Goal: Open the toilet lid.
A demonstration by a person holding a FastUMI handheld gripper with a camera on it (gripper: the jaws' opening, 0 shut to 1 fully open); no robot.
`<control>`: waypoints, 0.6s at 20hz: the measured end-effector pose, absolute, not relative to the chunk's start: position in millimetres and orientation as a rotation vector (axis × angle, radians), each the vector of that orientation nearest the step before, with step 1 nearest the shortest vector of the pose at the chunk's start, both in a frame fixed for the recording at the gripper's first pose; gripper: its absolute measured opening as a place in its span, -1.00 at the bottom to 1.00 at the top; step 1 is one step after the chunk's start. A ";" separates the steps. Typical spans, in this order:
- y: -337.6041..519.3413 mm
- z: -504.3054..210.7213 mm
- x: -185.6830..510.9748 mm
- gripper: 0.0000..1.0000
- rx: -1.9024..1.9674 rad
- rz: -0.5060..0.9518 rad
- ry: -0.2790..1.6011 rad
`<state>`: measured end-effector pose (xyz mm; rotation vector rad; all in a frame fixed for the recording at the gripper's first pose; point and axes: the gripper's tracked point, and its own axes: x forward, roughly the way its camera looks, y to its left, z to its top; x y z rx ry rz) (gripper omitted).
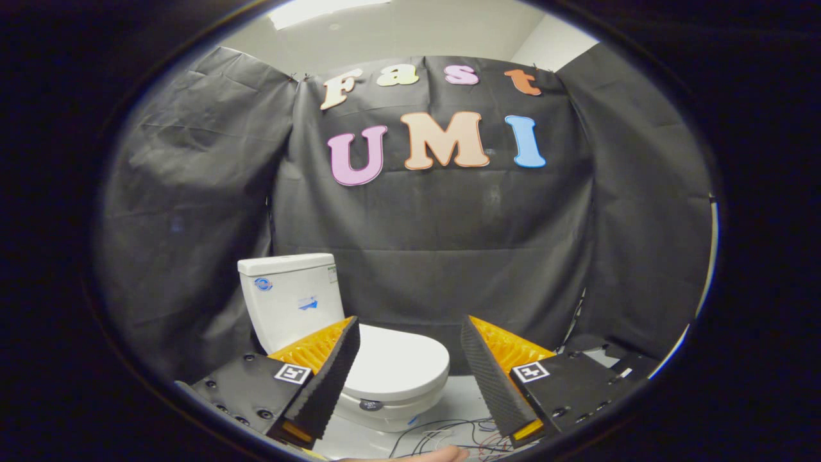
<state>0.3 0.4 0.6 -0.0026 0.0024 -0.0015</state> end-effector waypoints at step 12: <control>0.9 5.5 5.6 0.96 -0.029 0.005 -0.042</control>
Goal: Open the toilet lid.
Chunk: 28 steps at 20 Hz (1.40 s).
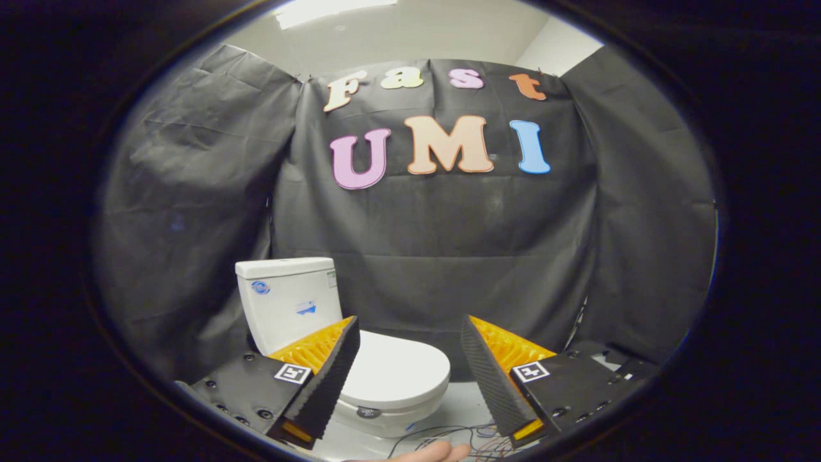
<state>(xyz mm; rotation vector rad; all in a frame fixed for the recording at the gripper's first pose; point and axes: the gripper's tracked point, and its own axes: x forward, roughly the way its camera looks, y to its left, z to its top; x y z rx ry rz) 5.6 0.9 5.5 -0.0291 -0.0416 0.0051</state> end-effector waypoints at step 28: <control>101.0 -150.6 88.1 0.97 0.392 0.080 0.159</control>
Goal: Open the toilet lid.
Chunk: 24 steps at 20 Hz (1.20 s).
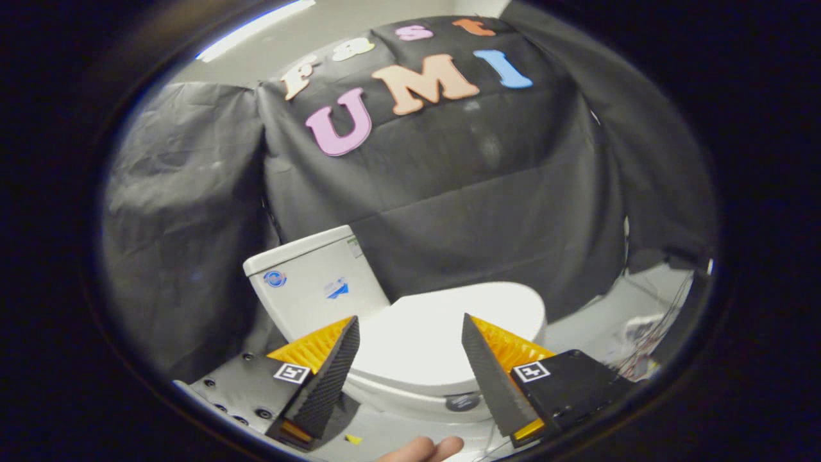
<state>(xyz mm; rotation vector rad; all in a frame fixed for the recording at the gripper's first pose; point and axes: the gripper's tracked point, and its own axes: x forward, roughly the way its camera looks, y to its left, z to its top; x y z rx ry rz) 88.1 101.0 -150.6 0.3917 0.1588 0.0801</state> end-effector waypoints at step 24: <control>81.8 -346.0 71.9 0.76 1.165 -0.201 0.592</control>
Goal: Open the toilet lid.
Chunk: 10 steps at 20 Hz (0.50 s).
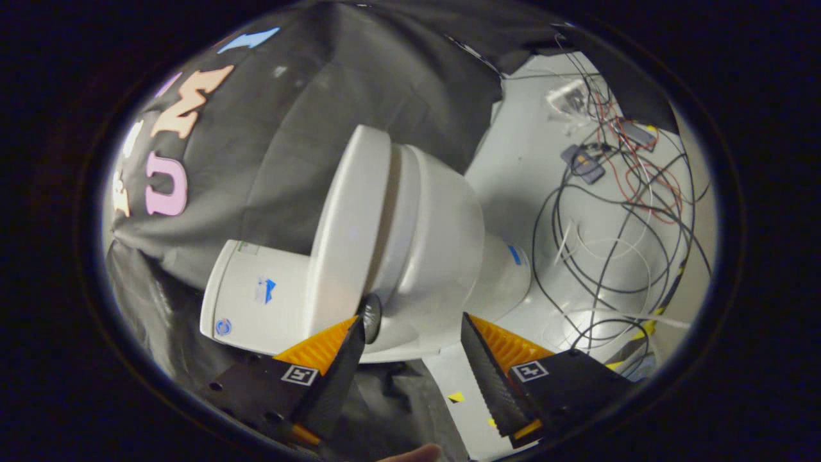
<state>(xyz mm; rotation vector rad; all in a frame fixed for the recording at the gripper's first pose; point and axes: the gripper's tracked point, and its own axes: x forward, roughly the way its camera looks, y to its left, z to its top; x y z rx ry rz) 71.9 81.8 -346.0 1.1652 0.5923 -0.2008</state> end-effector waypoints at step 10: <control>96.6 -330.2 101.5 -0.47 1.356 -0.136 0.519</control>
